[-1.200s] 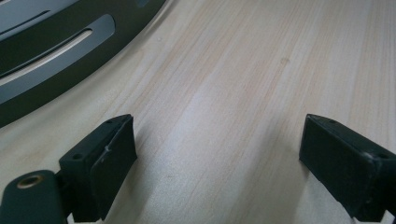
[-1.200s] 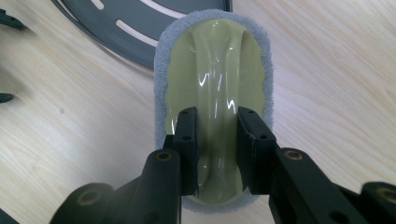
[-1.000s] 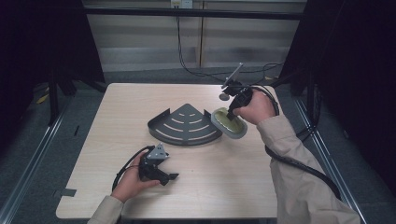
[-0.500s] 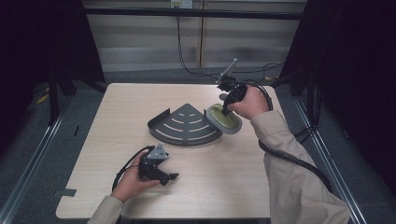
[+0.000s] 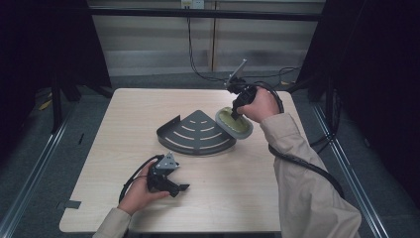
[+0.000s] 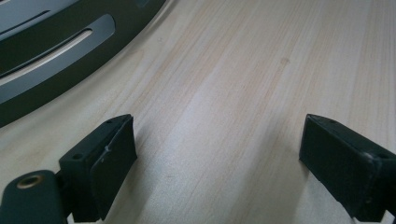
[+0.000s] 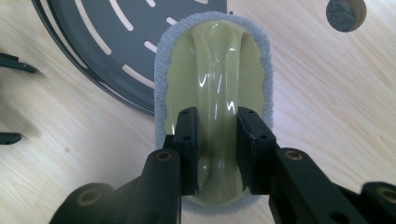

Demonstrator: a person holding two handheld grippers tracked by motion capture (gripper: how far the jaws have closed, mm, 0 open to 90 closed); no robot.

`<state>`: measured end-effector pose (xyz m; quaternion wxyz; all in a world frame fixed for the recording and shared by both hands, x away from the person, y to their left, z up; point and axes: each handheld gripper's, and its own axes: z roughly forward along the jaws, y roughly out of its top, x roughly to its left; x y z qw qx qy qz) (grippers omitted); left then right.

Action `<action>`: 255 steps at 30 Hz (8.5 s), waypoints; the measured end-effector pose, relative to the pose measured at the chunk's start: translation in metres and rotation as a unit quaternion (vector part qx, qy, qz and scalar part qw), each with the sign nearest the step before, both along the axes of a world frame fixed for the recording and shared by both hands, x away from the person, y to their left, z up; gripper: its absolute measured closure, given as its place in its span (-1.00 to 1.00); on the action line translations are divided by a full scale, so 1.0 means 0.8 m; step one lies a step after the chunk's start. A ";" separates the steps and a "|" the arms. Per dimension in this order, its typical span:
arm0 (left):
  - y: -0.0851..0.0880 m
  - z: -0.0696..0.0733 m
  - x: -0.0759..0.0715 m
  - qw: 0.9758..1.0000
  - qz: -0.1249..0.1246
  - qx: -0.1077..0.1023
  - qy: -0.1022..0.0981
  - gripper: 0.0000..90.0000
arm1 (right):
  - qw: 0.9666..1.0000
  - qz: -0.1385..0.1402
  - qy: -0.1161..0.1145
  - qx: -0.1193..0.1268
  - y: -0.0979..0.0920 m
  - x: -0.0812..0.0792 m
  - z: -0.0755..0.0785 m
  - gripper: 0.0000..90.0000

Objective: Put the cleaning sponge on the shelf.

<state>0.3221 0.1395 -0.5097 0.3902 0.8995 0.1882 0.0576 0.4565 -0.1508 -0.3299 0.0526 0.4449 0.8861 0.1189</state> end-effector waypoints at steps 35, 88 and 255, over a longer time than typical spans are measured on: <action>0.000 0.000 0.000 1.000 -0.002 0.000 0.000 -0.78 | 1.000 0.016 0.003 -0.013 0.040 0.033 -0.009 0.59; 0.000 0.000 0.000 1.000 -0.003 0.000 0.000 -0.78 | 1.000 0.022 0.015 -0.006 0.063 0.050 -0.053 0.59; -0.001 0.000 0.000 1.000 -0.003 0.001 -0.001 -0.79 | 0.999 0.036 -0.003 -0.017 0.024 0.009 -0.075 -0.53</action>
